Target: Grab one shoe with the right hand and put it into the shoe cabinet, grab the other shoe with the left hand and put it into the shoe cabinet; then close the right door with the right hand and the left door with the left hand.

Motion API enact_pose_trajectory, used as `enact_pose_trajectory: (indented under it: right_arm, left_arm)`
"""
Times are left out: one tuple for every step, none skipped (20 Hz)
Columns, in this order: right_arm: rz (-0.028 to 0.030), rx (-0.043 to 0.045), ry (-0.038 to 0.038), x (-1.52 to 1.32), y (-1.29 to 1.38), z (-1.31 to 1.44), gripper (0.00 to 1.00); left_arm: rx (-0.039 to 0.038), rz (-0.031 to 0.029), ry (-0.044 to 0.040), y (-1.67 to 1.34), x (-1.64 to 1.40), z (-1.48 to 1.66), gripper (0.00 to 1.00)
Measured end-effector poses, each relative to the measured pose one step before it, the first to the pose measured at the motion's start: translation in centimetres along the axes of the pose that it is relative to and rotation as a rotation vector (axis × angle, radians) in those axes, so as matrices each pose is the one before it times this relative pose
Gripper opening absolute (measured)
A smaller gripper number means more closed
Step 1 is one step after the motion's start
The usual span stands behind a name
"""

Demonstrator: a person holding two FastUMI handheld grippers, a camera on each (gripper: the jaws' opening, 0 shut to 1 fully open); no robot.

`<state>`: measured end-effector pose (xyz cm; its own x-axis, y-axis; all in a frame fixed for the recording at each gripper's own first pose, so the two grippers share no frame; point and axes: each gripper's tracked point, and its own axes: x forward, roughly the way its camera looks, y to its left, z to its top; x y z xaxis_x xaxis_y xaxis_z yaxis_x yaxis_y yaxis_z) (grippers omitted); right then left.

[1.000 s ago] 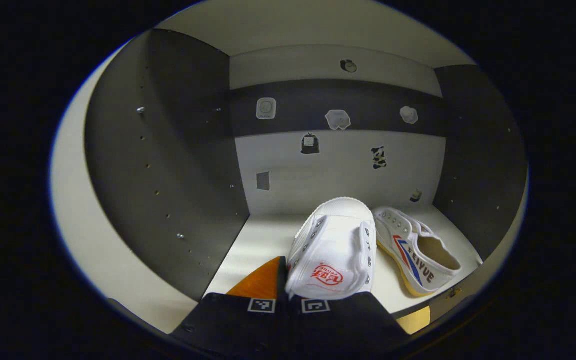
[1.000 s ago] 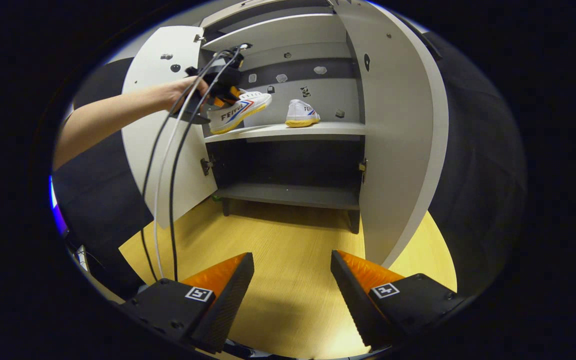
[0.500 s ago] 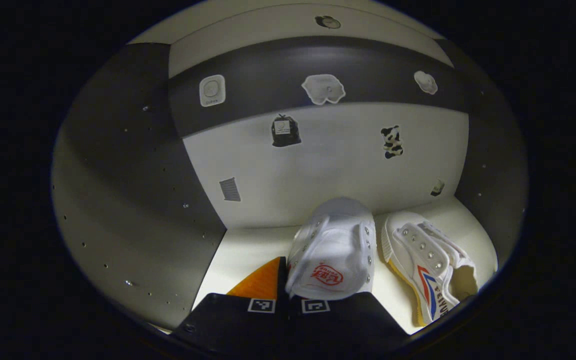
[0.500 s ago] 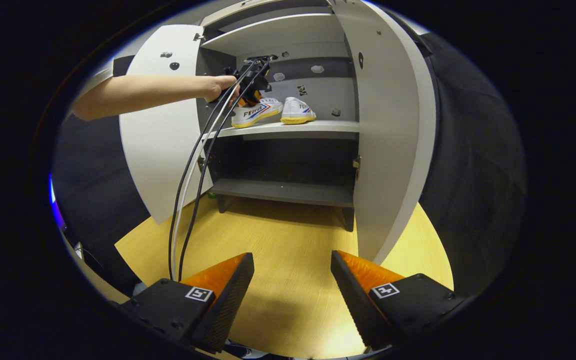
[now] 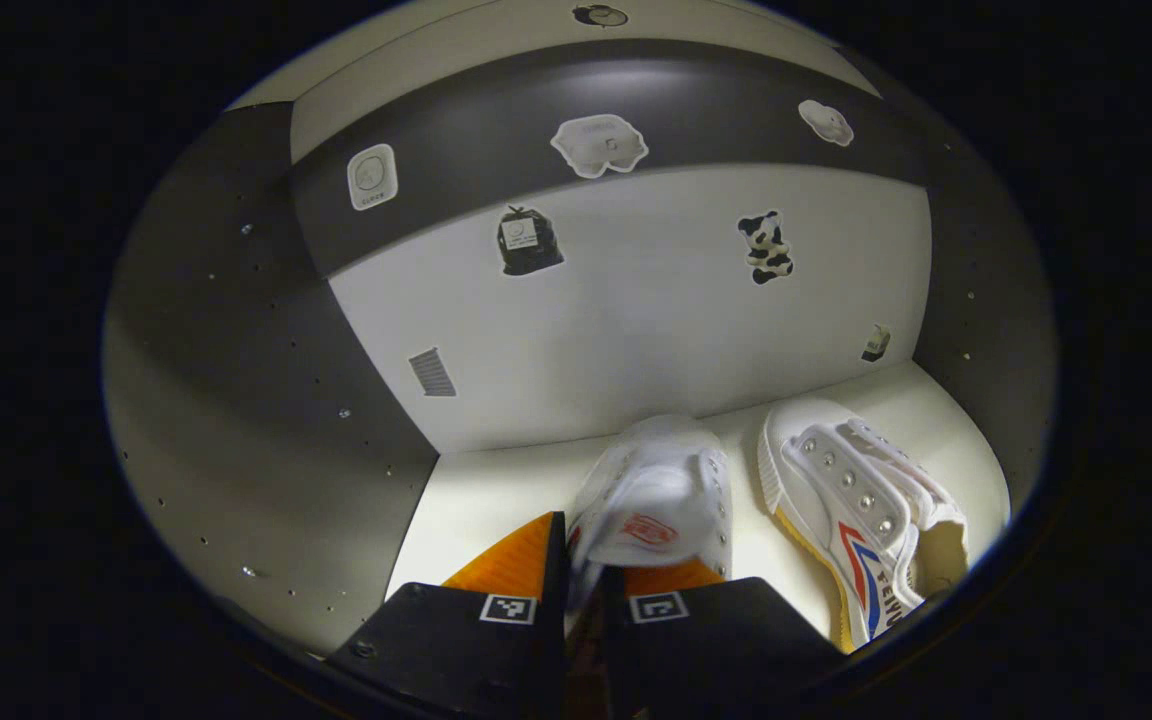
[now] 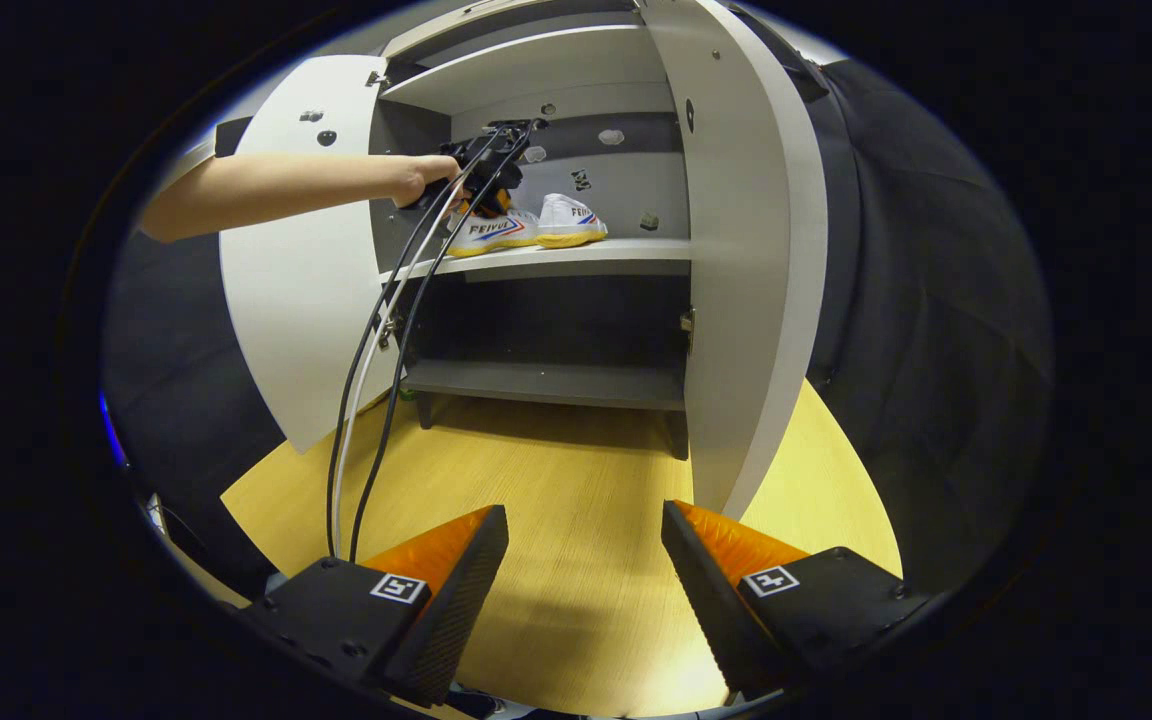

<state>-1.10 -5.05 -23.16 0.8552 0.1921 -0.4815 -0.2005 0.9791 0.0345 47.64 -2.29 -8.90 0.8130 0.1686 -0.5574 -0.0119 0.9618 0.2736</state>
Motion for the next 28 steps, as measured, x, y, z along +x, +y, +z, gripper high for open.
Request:
enact_pose_trajectory:
  right_arm:
    - [-0.00105,-0.00894,0.00329,0.031,-0.102,-0.148,0.99]
    - [-0.00874,-0.00898,-0.00657,0.0,-0.306,0.143,0.99]
    - [-0.00851,-0.00304,-0.00803,-0.101,-0.276,0.241,0.99]
    - [-0.00538,0.00361,-0.00649,-0.258,-0.312,0.117,0.99]
    - [-0.00361,0.00762,-0.00166,-0.179,-0.216,0.037,0.99]
    - [-0.00073,0.00443,0.00324,0.066,0.057,-0.124,0.99]
    - [-0.00409,-0.00403,0.00525,-0.109,-0.04,-0.022,0.99]
    - [-0.00945,-0.0087,-0.00105,-0.203,-0.18,0.106,0.99]
    - [-0.01237,-0.00791,-0.01146,-0.343,-0.224,0.345,0.99]
    - [-0.01489,-0.00547,-0.01798,-0.882,-0.473,0.437,0.99]
    - [-0.01903,-0.0043,-0.014,-0.696,-0.318,0.453,0.99]
    - [-0.02325,-0.00227,-0.00237,-0.392,-0.234,0.339,0.99]
    - [-0.02638,0.0048,-0.00375,-0.485,-0.256,0.545,0.99]
    - [-0.02722,0.01762,-0.01429,-0.693,-0.251,0.94,0.99]
    - [-0.02307,0.02345,-0.02098,-0.675,-0.157,1.035,0.99]
    - [-0.0236,0.01796,-0.01702,-0.755,-0.24,0.871,0.99]
    - [-0.02582,0.00966,-0.01208,-0.71,-0.327,0.737,0.99]
    - [-0.02644,0.00363,-0.01303,-0.829,-0.332,0.81,0.99]
    - [-0.02417,-0.00007,-0.01482,-0.689,-0.22,0.709,0.99]
    - [-0.02345,-0.00017,-0.01366,-0.59,-0.413,0.992,0.99]
    - [-0.02436,-0.00007,-0.01245,-0.516,-0.42,0.927,0.98]
    - [-0.02285,0.00422,-0.01373,-0.83,-0.601,0.864,0.98]
    - [-0.02345,0.00713,-0.01941,-0.547,-0.413,1.222,0.99]
    - [-0.01802,0.00877,-0.02403,-0.435,-0.416,1.278,0.98]
    - [-0.01427,0.00628,-0.01421,-0.317,-0.327,1.083,0.98]
    - [-0.01081,0.00627,-0.01015,0.028,-0.256,0.852,0.98]
    - [-0.0078,0.00993,-0.00982,-0.197,-0.354,1.01,0.98]
    - [-0.01115,0.00983,-0.01516,-0.038,-0.477,1.163,0.98]
  left_arm:
    - [0.00535,0.01131,0.00579,0.237,-0.731,-0.297,0.16]
    - [0.00791,0.00775,-0.00696,0.423,-0.68,-0.042,0.2]
    - [0.00268,-0.0041,-0.01381,0.206,-1.028,0.021,0.27]
    - [-0.0034,-0.00114,-0.02259,0.3,-1.047,0.08,0.27]
    - [-0.00716,-0.01069,-0.02016,0.137,-1.329,0.024,0.35]
    - [-0.014,-0.00977,-0.01978,0.135,-1.362,0.05,0.66]
    - [-0.02033,-0.01186,-0.02108,0.144,-1.448,0.033,0.65]
    - [-0.02905,-0.02139,-0.0246,-0.123,-1.546,0.01,0.83]
    - [-0.02728,-0.03439,-0.02301,-0.395,-1.774,0.013,0.91]
    - [-0.02034,-0.0201,-0.02767,-0.138,-1.638,-0.124,1.0]
    - [-0.01375,-0.03001,-0.03013,-0.212,-2.083,0.067,0.98]
    - [-0.01048,-0.02169,-0.03474,-0.285,-2.108,0.072,0.96]
    - [-0.00869,-0.01851,-0.04035,-0.139,-2.271,0.041,0.96]
    - [-0.00459,-0.0197,-0.03554,-0.245,-2.02,-0.004,0.96]
    - [-0.00299,-0.01775,-0.03493,-0.28,-2.106,-0.096,0.96]
    - [0.0002,-0.0149,-0.03399,-0.15,-1.977,-0.082,0.96]
    - [0.00132,-0.01388,-0.02706,-0.1,-1.857,-0.354,0.96]
    - [0.00452,-0.00866,-0.01446,-0.062,-1.693,-0.526,0.96]
    - [0.00778,-0.00038,-0.00238,0.166,-1.717,-0.76,0.96]
    - [0.01039,-0.0078,0.00637,0.117,-1.509,-0.877,0.96]
    - [-0.00253,-0.00545,-0.00099,-0.067,-1.342,-0.793,0.96]
    - [-0.01376,-0.01618,-0.00143,-0.204,-1.196,-0.773,0.96]
    - [-0.02036,-0.02059,0.00447,-0.275,-0.991,-1.074,0.96]
    - [-0.02053,-0.02772,0.00697,-0.323,-1.203,-1.054,0.96]
    - [-0.00938,-0.03313,0.00401,-0.483,-1.105,-1.018,0.96]
    - [0.00714,-0.02532,0.00018,-0.292,-0.82,-0.832,0.96]
    - [0.01483,-0.0159,0.00431,-0.078,-0.503,-1.076,0.96]
    - [0.01798,-0.0091,0.00839,-0.12,-0.654,-0.876,0.97]
